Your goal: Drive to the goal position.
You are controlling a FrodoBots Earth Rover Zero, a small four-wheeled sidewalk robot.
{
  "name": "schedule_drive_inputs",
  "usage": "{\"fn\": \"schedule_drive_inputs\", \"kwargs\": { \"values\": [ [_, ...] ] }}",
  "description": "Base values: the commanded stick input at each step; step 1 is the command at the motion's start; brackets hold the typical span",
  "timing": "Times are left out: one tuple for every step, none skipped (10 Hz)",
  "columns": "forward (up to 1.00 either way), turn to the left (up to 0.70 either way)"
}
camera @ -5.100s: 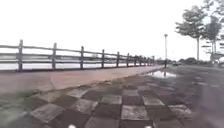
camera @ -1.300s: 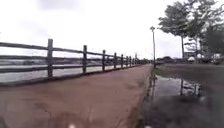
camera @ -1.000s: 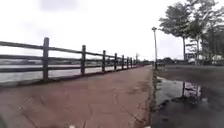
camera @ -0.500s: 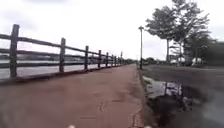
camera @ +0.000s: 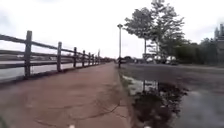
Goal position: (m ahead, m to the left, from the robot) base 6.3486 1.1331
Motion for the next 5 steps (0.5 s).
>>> {"fn": "schedule_drive_inputs", "kwargs": {
  "values": [
    [1.0,0.0],
    [1.0,0.0],
    [1.0,0.0],
    [1.0,0.0],
    [1.0,0.05]
  ]
}}
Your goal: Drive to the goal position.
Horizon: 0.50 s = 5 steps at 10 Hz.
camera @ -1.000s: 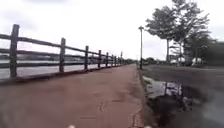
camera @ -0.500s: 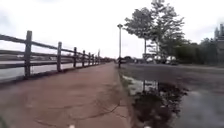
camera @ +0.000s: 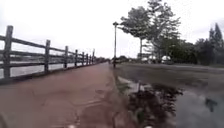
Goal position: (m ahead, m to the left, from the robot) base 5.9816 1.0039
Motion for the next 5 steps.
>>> {"fn": "schedule_drive_inputs", "kwargs": {
  "values": [
    [1.0,0.3],
    [1.0,0.4],
    [1.0,0.4],
    [1.0,0.07],
    [1.0,0.0]
  ]
}}
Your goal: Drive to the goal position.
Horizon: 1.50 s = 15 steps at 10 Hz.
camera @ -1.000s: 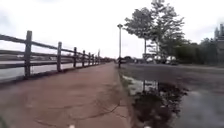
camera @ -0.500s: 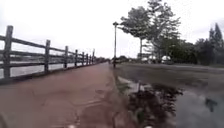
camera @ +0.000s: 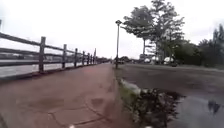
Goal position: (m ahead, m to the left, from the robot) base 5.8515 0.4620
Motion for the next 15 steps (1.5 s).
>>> {"fn": "schedule_drive_inputs", "kwargs": {
  "values": [
    [1.0,0.0],
    [1.0,0.0],
    [1.0,0.0],
    [1.0,0.0],
    [1.0,0.0],
    [1.0,0.0],
    [1.0,0.0],
    [1.0,0.0],
    [1.0,0.0],
    [1.0,-0.26],
    [1.0,-0.4],
    [1.0,-0.26],
    [1.0,0.0],
    [1.0,-0.21],
    [1.0,-0.28]
  ]
}}
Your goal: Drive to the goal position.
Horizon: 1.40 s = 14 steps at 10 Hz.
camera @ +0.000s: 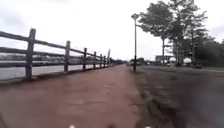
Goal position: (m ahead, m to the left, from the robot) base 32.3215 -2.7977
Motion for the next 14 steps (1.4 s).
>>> {"fn": "schedule_drive_inputs", "kwargs": {
  "values": [
    [1.0,-0.05],
    [1.0,0.0],
    [1.0,0.0],
    [1.0,0.0],
    [1.0,0.0],
    [1.0,0.0],
    [1.0,0.0],
    [1.0,0.0],
    [1.0,0.0],
    [1.0,-0.04],
    [1.0,-0.07],
    [1.0,-0.12],
    [1.0,0.0],
    [1.0,0.0]
  ]
}}
